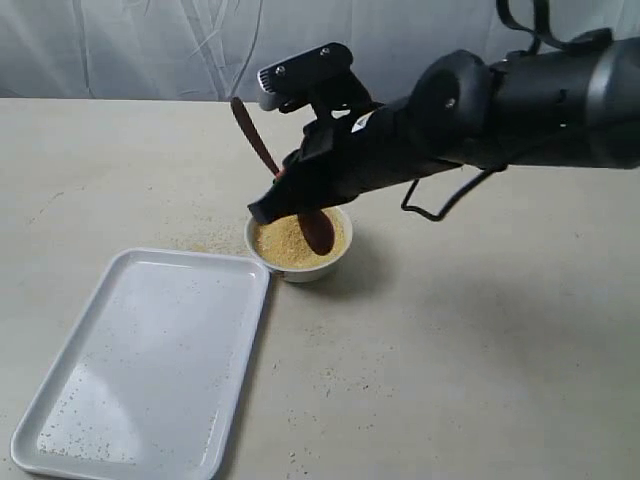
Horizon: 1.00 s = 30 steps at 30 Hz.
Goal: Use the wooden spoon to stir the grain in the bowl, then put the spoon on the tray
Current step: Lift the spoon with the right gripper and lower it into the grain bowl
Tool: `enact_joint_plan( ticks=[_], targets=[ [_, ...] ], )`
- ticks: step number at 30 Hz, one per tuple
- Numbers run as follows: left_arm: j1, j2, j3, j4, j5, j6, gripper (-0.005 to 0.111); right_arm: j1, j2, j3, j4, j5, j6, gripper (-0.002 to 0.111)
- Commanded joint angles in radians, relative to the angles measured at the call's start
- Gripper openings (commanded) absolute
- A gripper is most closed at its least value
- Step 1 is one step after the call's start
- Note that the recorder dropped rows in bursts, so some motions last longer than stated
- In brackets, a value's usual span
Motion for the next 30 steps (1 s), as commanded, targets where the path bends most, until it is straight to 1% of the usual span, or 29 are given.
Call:
enact_joint_plan(
  ticks=[1, 5, 11, 14, 16, 19, 20, 21, 24, 26, 27, 28, 30],
  targets=[
    [0.0, -0.005, 0.005, -0.003, -0.007, -0.003, 0.0, -0.005, 0.113, -0.097, -0.024, -0.039, 0.003, 0.0],
    [0.0, -0.005, 0.005, -0.003, -0.007, -0.003, 0.0, -0.005, 0.198, -0.162, -0.117, -0.033, 0.001, 0.0],
    [0.001, -0.005, 0.005, -0.003, -0.009, -0.003, 0.0, -0.005, 0.258, -0.173, -0.328, 0.003, 0.001, 0.0],
    [0.001, -0.005, 0.005, -0.003, -0.009, -0.003, 0.0, -0.005, 0.276, -0.173, -0.337, -0.012, 0.001, 0.0],
    [0.001, -0.005, 0.005, -0.003, -0.009, -0.003, 0.0, -0.005, 0.287, -0.173, -0.34, -0.01, -0.001, 0.007],
    [0.001, -0.005, 0.005, -0.003, -0.009, -0.003, 0.0, -0.005, 0.287, -0.173, -0.338, 0.0, -0.001, 0.032],
    [0.001, -0.005, 0.005, -0.003, -0.009, -0.003, 0.0, -0.005, 0.282, -0.173, -0.334, 0.0, -0.001, 0.035],
    [0.001, -0.005, 0.005, -0.003, -0.009, -0.003, 0.0, -0.005, 0.278, -0.173, -0.331, -0.002, -0.001, 0.037],
    [0.001, -0.005, 0.005, -0.003, -0.009, -0.003, 0.0, -0.005, 0.23, -0.176, -0.322, 0.0, 0.004, 0.037],
    [0.001, -0.005, 0.005, -0.003, -0.009, -0.003, 0.0, -0.005, 0.203, -0.183, -0.265, 0.005, 0.008, 0.037],
    [0.001, -0.005, 0.005, -0.003, -0.009, -0.003, 0.0, 0.001, 0.181, -0.191, -0.187, 0.002, 0.008, 0.037],
    [0.001, -0.005, 0.005, -0.003, -0.009, -0.003, 0.0, 0.006, 0.173, -0.204, -0.176, 0.005, 0.008, 0.037],
    [0.001, -0.005, 0.005, -0.003, -0.009, -0.003, 0.0, 0.048, 0.168, -0.244, -0.158, 0.01, 0.029, 0.037]
  ],
)
